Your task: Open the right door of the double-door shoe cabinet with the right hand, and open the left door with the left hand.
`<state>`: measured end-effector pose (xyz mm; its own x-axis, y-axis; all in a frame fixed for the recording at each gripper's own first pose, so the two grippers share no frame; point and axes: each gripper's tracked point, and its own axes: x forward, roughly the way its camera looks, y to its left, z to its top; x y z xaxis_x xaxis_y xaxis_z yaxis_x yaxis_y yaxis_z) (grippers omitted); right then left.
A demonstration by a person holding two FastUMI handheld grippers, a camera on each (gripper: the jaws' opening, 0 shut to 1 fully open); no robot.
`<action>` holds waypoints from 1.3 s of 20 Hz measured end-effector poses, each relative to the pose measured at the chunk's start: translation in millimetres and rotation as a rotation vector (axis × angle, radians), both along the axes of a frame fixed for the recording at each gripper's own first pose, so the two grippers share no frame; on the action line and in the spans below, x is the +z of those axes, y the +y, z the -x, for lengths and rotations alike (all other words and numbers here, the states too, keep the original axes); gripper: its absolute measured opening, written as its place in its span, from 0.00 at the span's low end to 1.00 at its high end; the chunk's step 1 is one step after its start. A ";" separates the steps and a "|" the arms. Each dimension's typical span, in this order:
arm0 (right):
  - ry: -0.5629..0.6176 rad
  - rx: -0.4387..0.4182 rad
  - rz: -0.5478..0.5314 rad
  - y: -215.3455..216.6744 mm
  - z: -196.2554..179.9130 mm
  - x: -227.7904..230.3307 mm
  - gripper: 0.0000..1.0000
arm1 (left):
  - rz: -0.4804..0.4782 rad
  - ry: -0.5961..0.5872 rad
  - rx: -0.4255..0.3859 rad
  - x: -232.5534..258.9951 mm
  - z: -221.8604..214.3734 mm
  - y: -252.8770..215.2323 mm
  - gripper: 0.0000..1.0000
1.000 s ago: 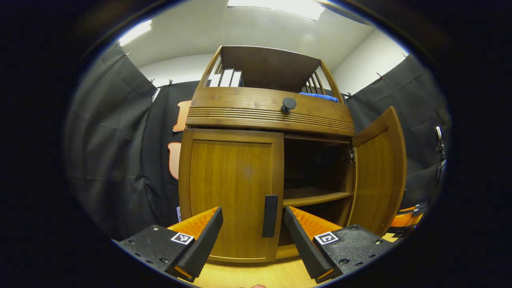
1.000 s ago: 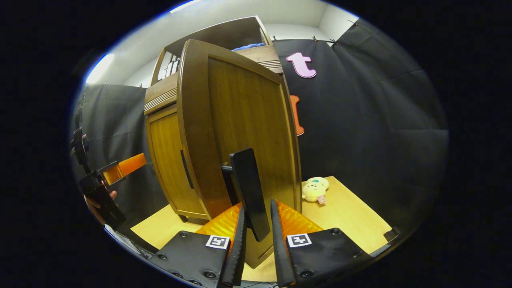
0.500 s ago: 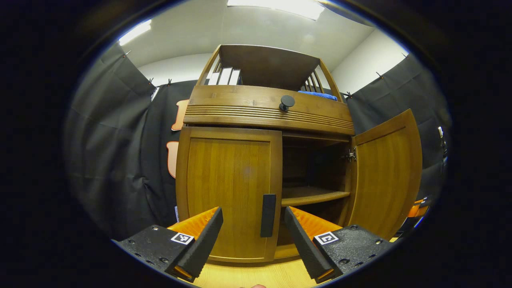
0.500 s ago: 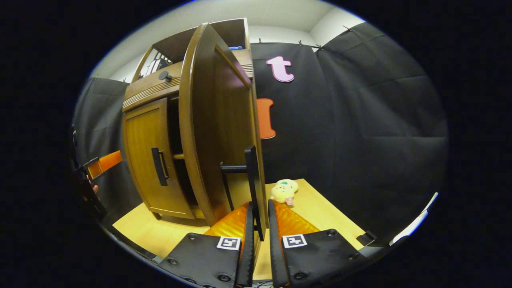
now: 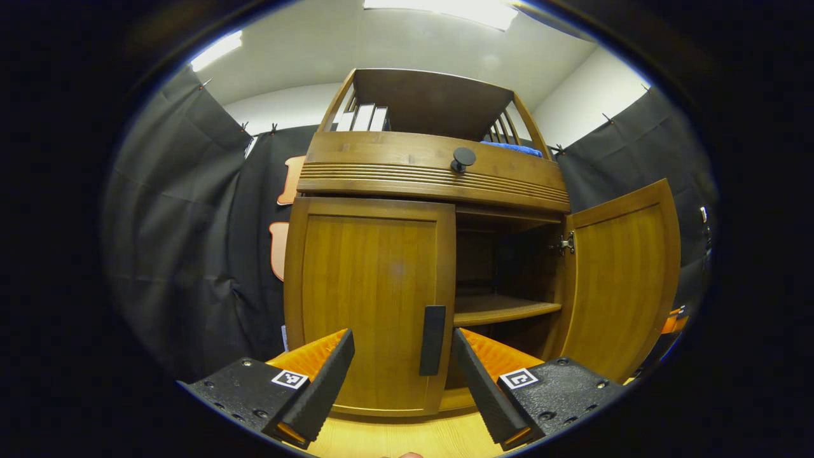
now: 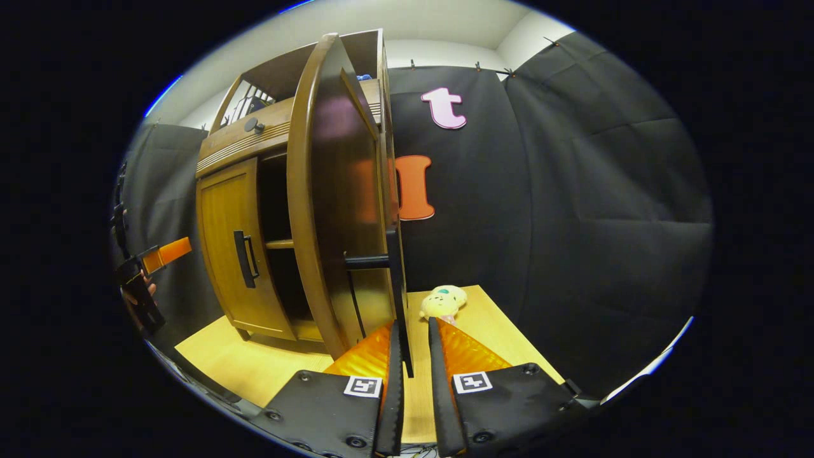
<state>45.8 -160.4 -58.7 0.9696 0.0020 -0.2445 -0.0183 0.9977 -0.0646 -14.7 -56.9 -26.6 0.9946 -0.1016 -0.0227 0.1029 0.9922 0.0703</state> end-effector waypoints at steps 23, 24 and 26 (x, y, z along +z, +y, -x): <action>0.012 -0.125 -0.042 -36.1 43.0 -12.9 0.19 | 0.027 0.001 -0.012 -1.9 -1.1 -5.2 0.92; -0.005 -0.145 -0.025 -34.5 44.8 -8.0 0.31 | 0.038 0.005 -0.023 -3.2 -2.7 -9.3 0.92; -0.050 -0.172 -0.019 -26.5 50.8 7.2 0.31 | 0.058 0.016 -0.052 -5.2 -8.3 -18.0 0.92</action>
<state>-5.1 -186.9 -51.5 0.9669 -0.1612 -0.1979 0.1558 0.9869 -0.0427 -6.4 -74.9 -31.8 0.9874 -0.1550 -0.0308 0.1554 0.9878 0.0111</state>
